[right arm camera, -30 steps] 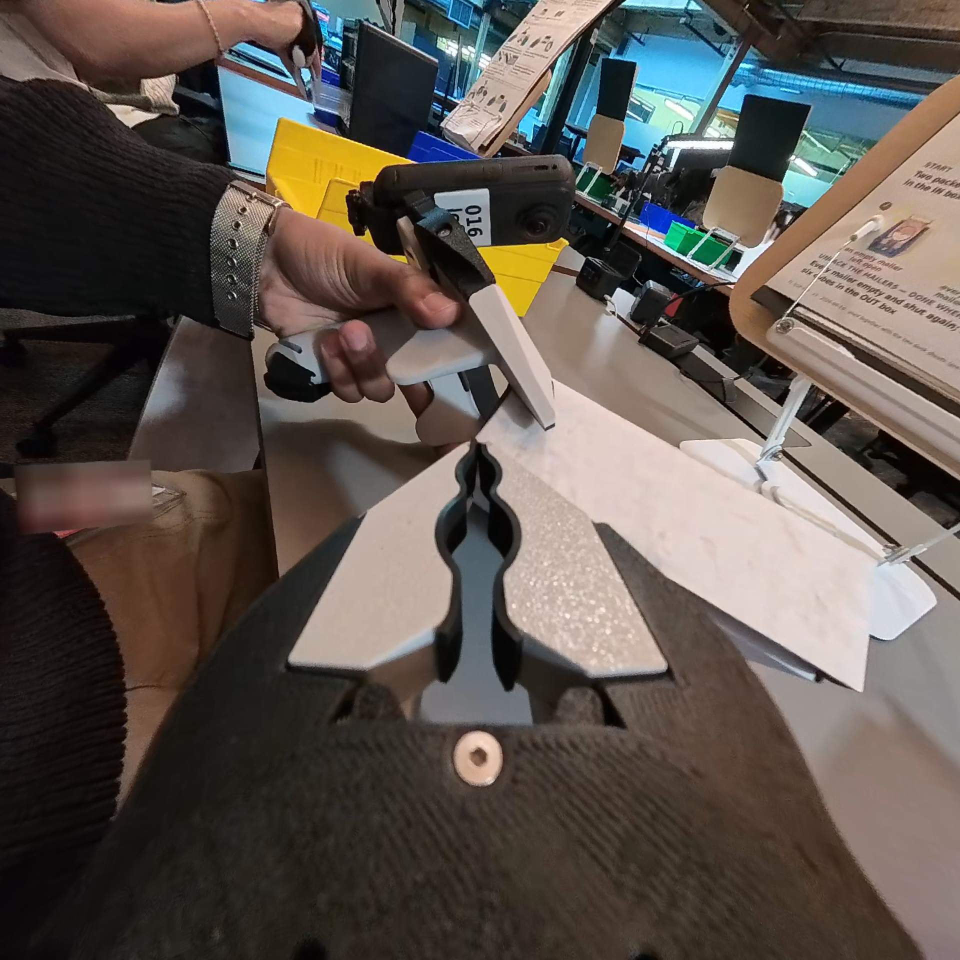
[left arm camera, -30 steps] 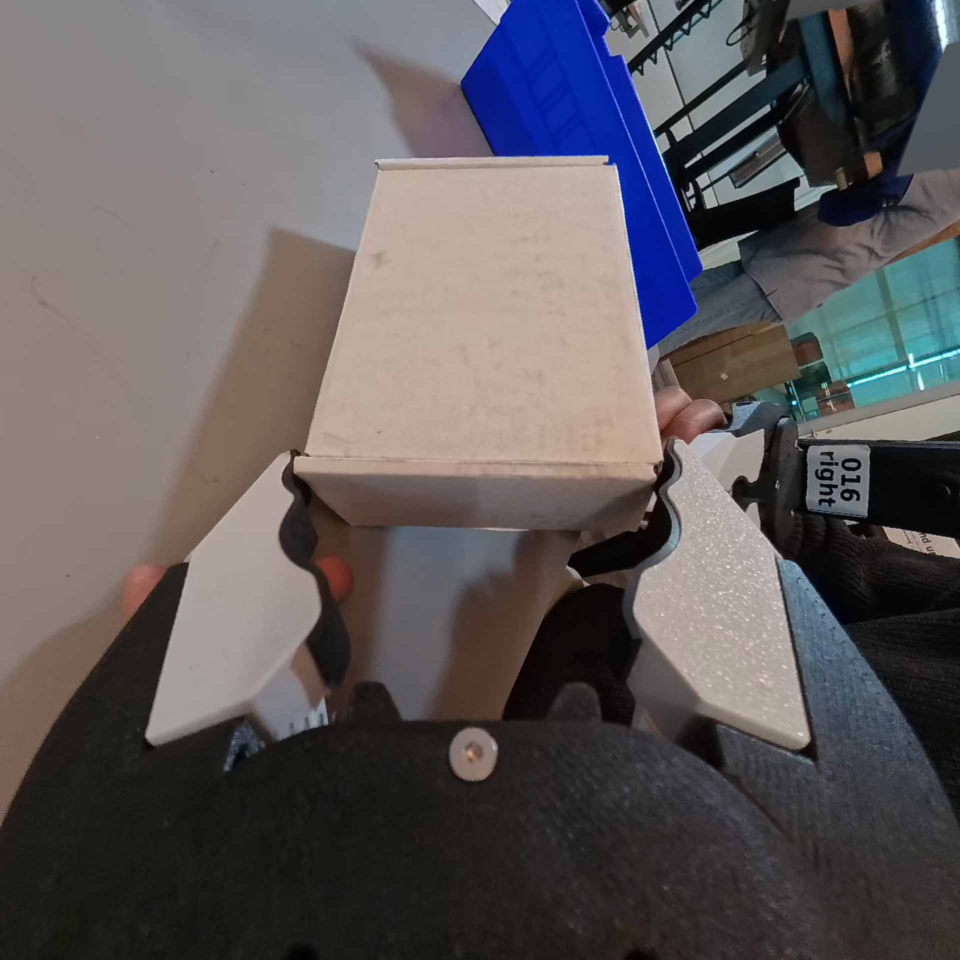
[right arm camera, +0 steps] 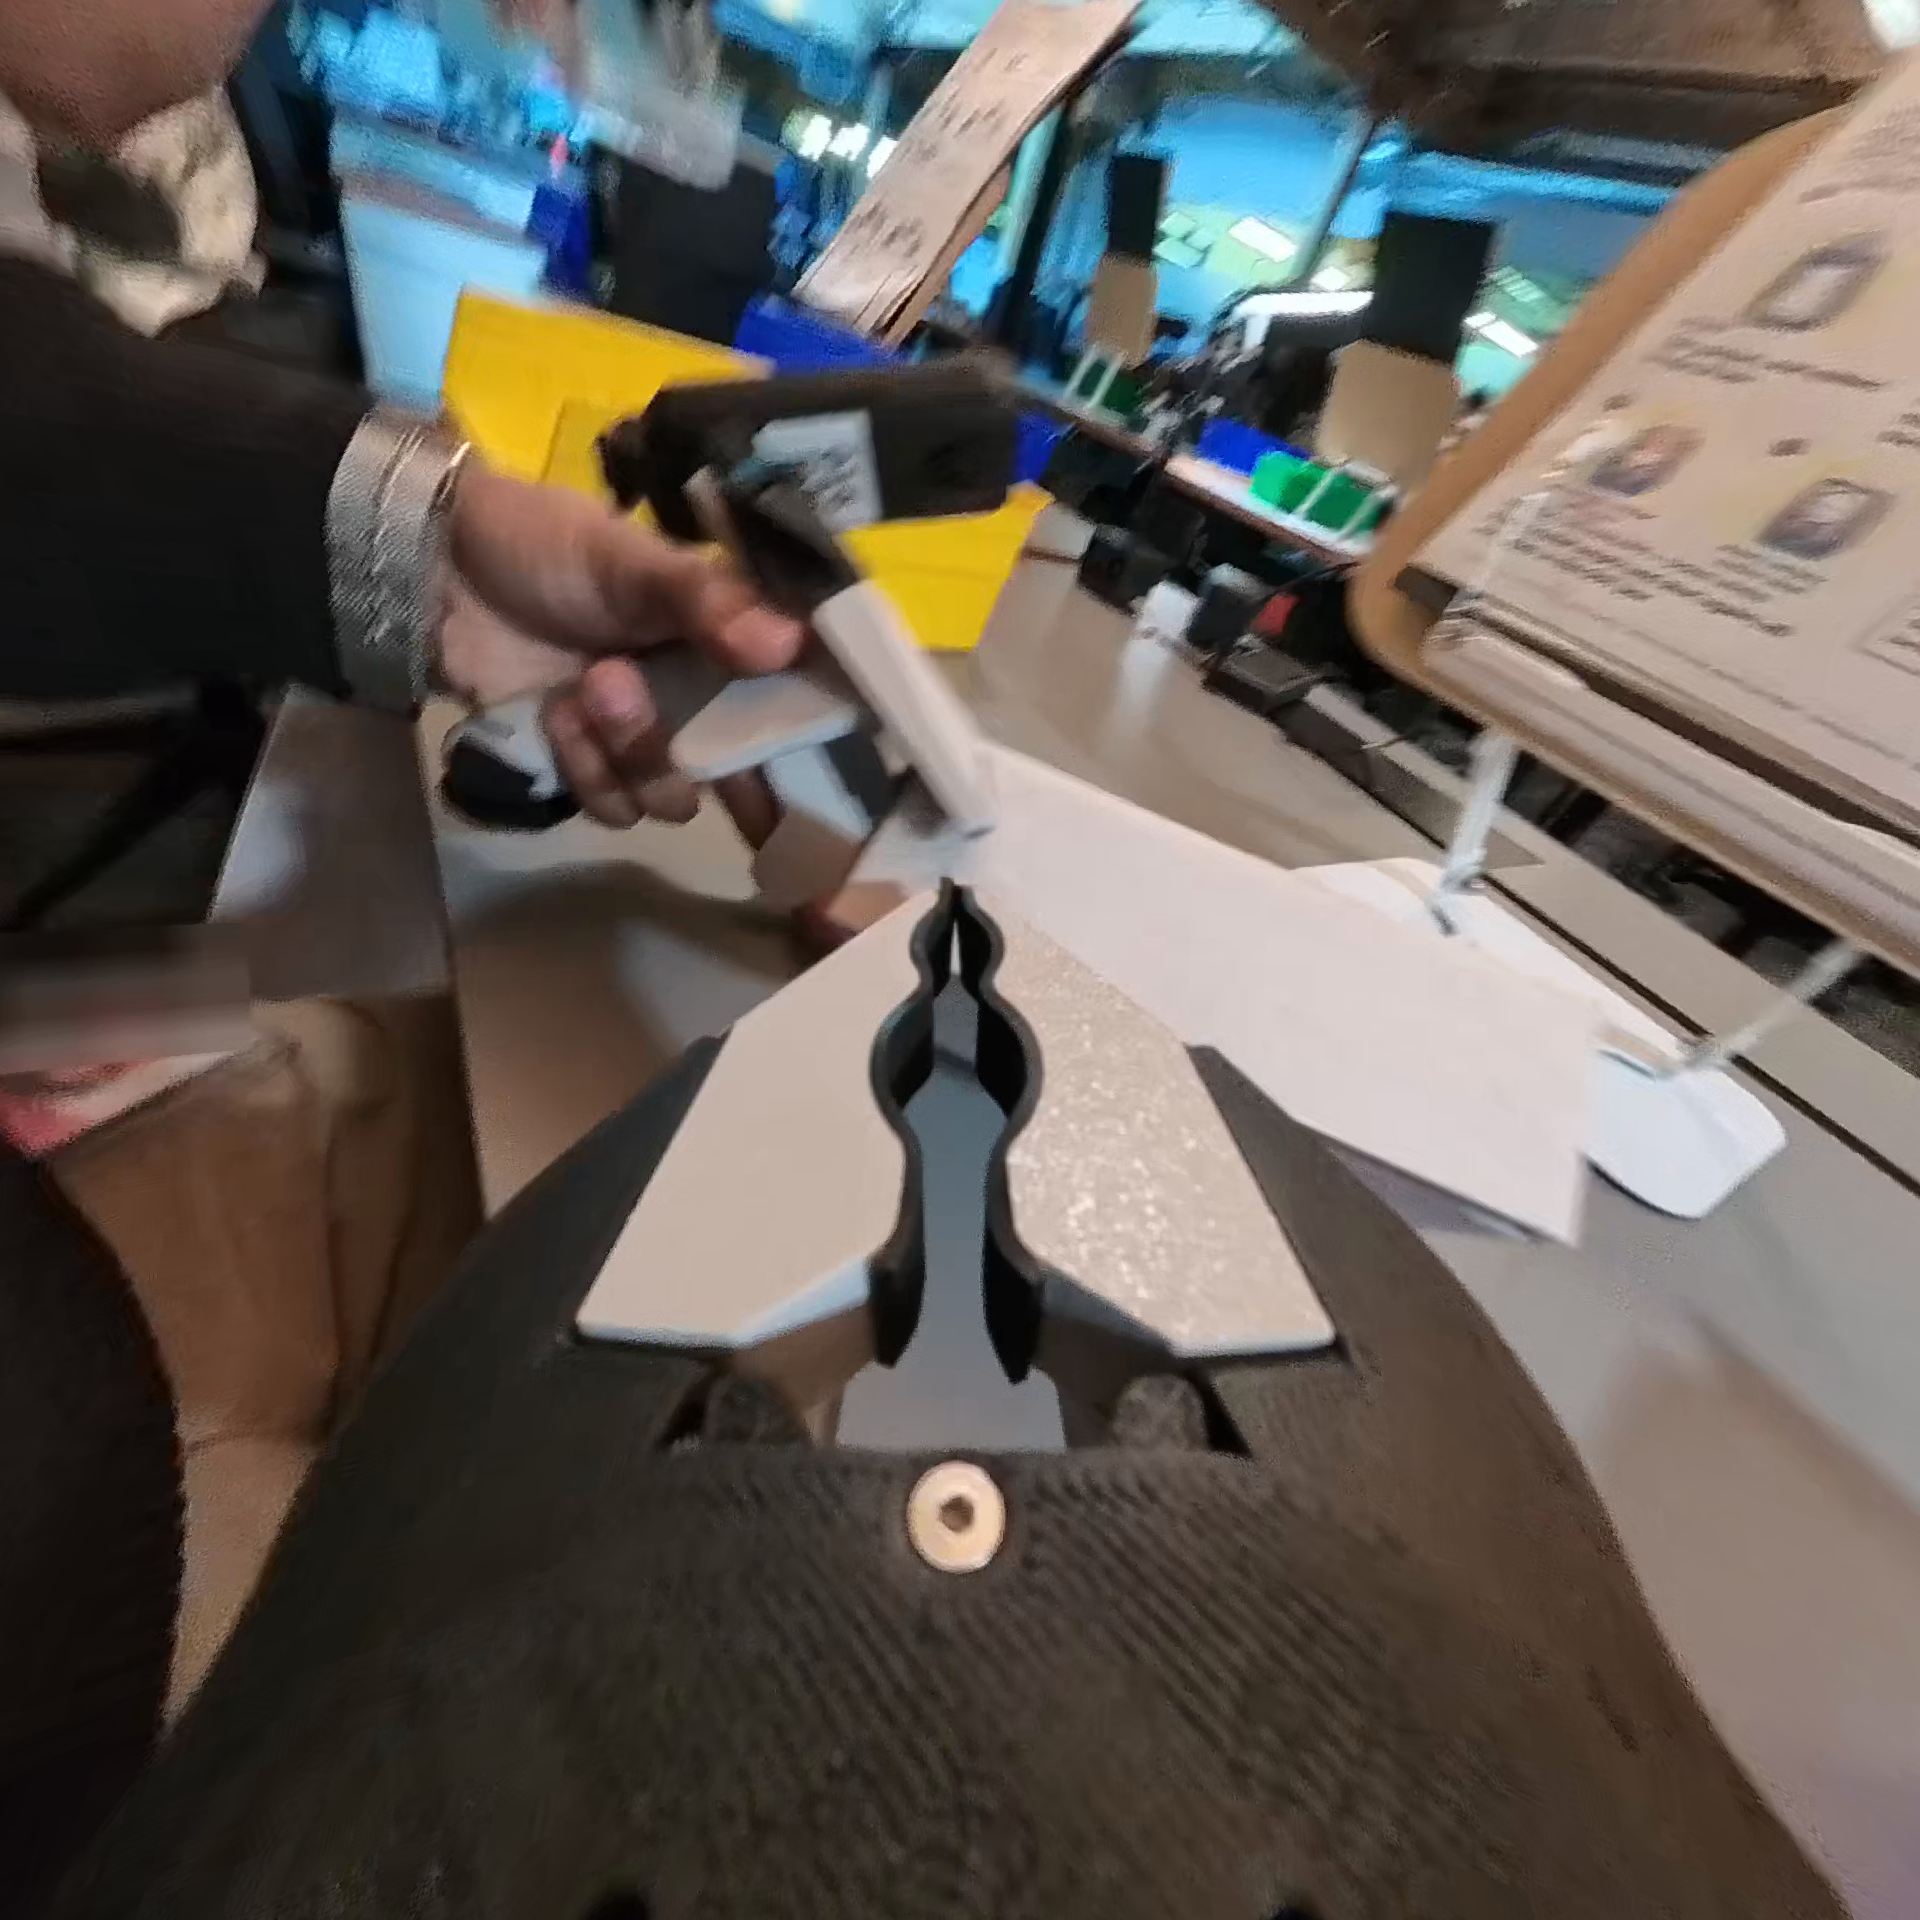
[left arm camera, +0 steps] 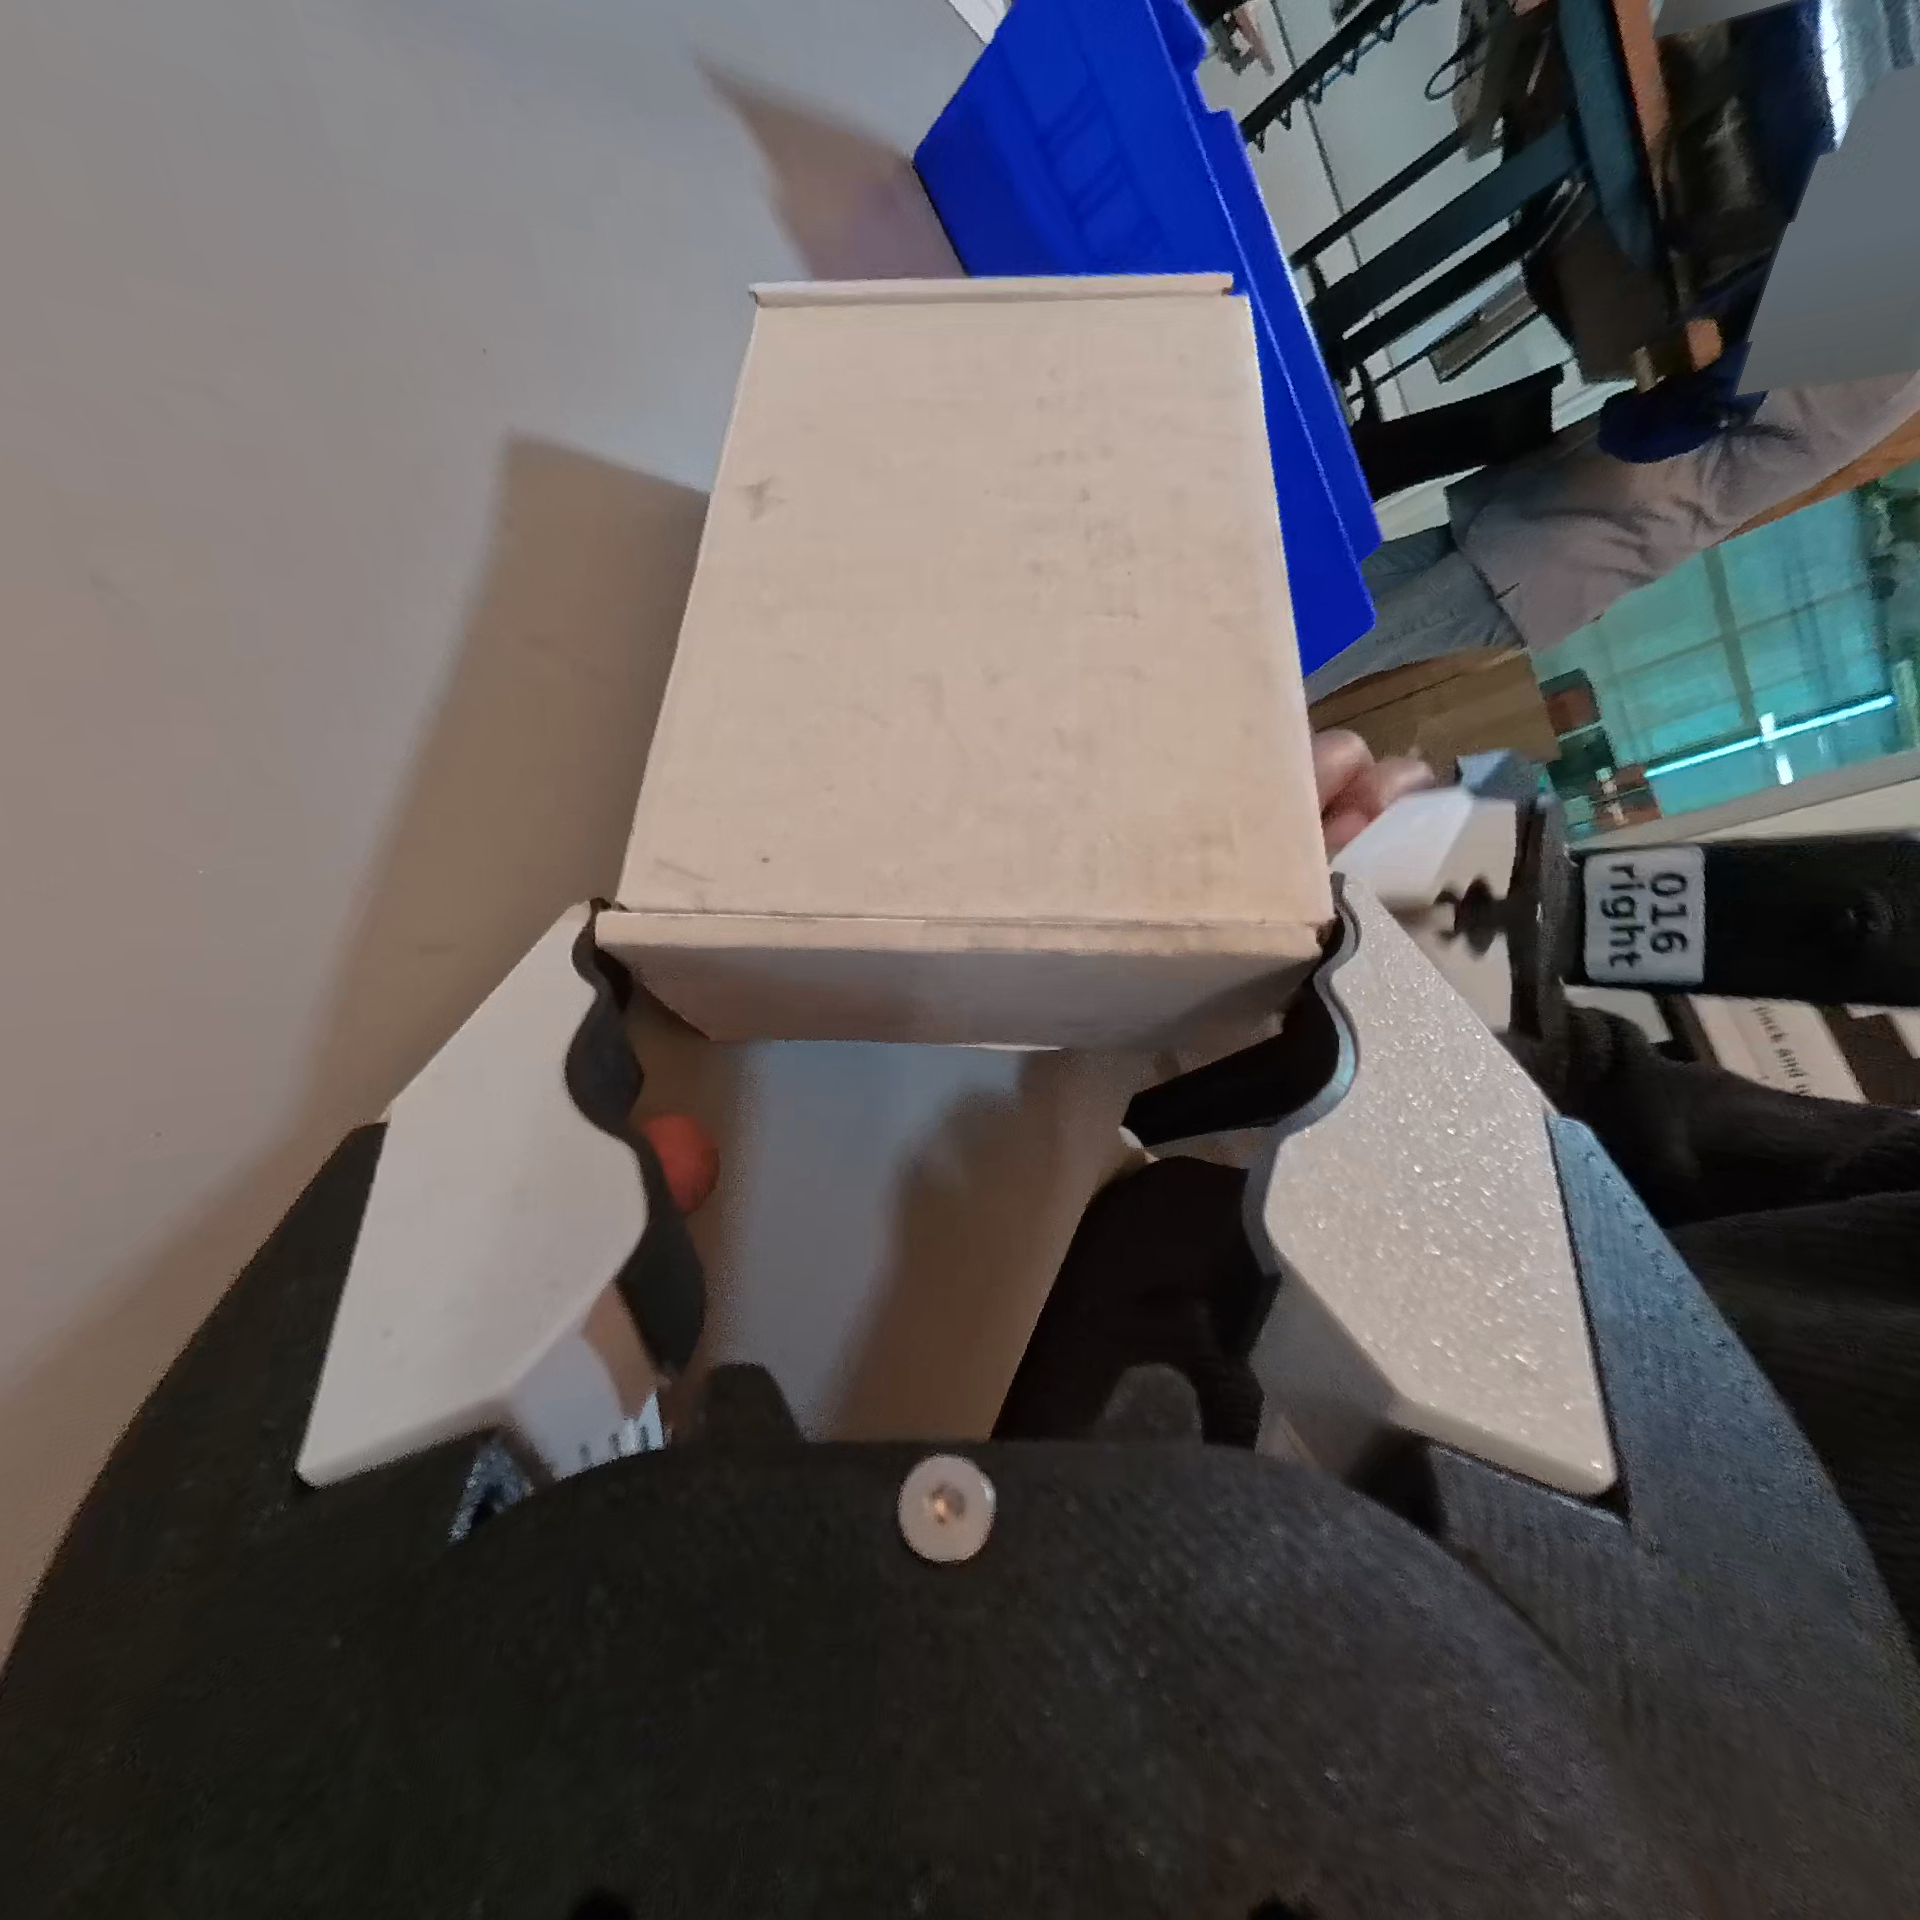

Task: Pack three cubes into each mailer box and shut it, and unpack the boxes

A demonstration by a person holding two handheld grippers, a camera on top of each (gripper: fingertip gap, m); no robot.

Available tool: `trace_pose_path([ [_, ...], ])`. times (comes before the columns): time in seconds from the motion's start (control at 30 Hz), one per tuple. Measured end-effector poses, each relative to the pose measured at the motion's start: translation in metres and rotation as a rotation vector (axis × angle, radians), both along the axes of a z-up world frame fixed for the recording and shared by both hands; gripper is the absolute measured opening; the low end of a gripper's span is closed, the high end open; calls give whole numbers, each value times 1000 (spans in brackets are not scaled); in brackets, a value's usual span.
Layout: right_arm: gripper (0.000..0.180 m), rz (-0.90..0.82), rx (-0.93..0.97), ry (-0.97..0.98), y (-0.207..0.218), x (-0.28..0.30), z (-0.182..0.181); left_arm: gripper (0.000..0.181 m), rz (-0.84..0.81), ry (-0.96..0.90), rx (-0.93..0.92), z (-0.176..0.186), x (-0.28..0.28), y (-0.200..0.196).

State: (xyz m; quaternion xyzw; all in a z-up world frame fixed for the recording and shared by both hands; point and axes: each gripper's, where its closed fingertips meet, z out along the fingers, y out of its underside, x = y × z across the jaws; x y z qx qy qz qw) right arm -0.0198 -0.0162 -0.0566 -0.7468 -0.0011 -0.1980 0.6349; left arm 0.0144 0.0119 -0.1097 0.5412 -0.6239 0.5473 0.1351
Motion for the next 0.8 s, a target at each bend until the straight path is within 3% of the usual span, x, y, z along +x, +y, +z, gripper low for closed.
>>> trace_pose_path([
  [0.1,0,-159,146,123,-30,42,22,128,-3,23,-42,1,-2,4],
  [0.23,0,-385,171,220,-71,97,14,128,-31,13,-29,1,-4,4],
  [0.57,0,-393,151,210,-64,101,8,129,-41,-7,-1,0,-5,2],
  [0.8,0,-386,212,479,-67,109,-8,125,-50,-28,30,-2,-3,0],
])
